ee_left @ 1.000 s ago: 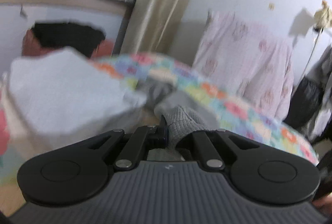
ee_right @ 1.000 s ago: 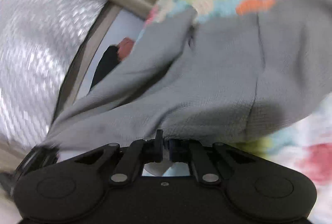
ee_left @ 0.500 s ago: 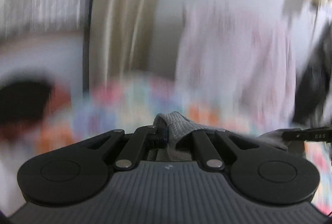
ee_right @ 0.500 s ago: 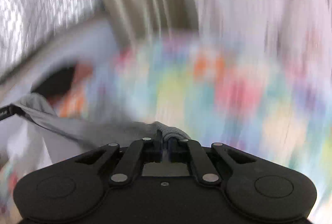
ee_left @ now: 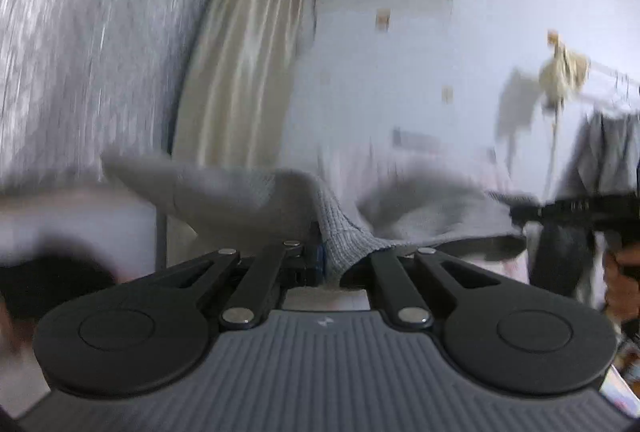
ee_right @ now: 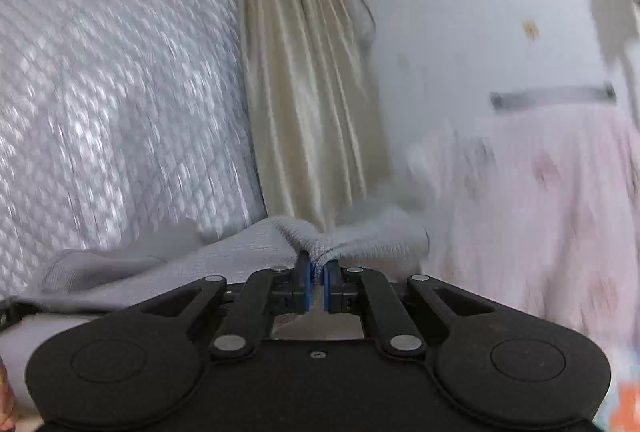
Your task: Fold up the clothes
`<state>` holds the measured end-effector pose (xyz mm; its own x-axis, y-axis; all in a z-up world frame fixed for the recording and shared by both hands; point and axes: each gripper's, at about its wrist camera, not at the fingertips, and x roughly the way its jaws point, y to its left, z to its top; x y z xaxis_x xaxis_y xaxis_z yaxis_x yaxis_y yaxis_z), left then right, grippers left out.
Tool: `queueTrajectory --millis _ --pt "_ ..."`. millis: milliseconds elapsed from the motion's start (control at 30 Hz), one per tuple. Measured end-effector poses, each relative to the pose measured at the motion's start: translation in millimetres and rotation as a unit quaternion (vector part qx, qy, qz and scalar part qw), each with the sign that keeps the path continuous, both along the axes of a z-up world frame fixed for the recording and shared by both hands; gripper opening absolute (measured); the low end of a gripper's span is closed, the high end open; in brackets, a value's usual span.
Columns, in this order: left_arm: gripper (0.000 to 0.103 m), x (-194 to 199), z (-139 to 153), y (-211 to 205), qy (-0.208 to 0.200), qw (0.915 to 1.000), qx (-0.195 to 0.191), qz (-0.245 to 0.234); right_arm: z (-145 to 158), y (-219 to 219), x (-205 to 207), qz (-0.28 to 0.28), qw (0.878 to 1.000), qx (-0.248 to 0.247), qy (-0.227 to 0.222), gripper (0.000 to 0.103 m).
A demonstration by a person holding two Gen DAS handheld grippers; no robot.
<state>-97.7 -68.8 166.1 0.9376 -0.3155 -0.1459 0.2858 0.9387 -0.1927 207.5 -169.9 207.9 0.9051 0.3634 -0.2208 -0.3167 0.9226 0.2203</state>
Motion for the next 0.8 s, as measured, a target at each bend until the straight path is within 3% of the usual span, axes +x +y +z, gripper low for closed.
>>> queueTrajectory --millis 67,133,267,300,367,433,500,633,700,800 --pt "0.003 -20.5 -71.4 -13.4 0.061 0.998 0.02 0.001 -56.0 -9.0 -17.3 -0.008 0.999 0.002 0.054 0.006" --pt "0.003 -31.7 -139.7 -26.8 0.126 0.9915 0.032 0.001 -130.9 -16.8 -42.7 -0.029 0.992 -0.005 0.121 0.006" --pt "0.003 -34.6 -255.7 -45.2 0.25 0.9671 0.045 0.004 -278.6 -20.5 -65.7 -0.086 0.961 -0.057 0.256 0.006" --pt "0.003 -35.1 -272.2 -47.8 0.271 0.9615 0.046 0.004 -305.2 -19.3 -66.7 -0.097 0.953 -0.066 0.28 0.006" --pt "0.003 -37.5 -279.6 -50.2 0.279 0.959 0.053 0.002 -336.7 -17.8 -71.0 -0.105 0.944 -0.06 0.307 0.005" --pt "0.003 -44.6 -262.9 -52.5 0.241 0.9678 0.074 -0.002 -342.2 -15.6 -77.5 -0.108 0.946 -0.062 0.3 0.005" --pt "0.003 -55.3 -238.5 -52.5 0.206 0.9757 0.075 -0.002 -328.0 -11.0 -85.7 -0.104 0.953 -0.074 0.273 0.005" --pt "0.003 -84.2 -201.4 -40.4 0.162 0.9857 0.044 0.014 -301.7 6.0 -116.3 -0.102 0.964 -0.111 0.217 0.005" --pt "0.003 -85.2 -202.2 -35.7 0.186 0.9815 0.039 0.022 -302.8 15.3 -128.1 -0.095 0.963 -0.131 0.217 0.005" --pt "0.003 -78.6 -237.7 -35.6 0.273 0.9598 0.061 0.018 -325.6 21.3 -134.8 -0.083 0.948 -0.171 0.256 0.005"
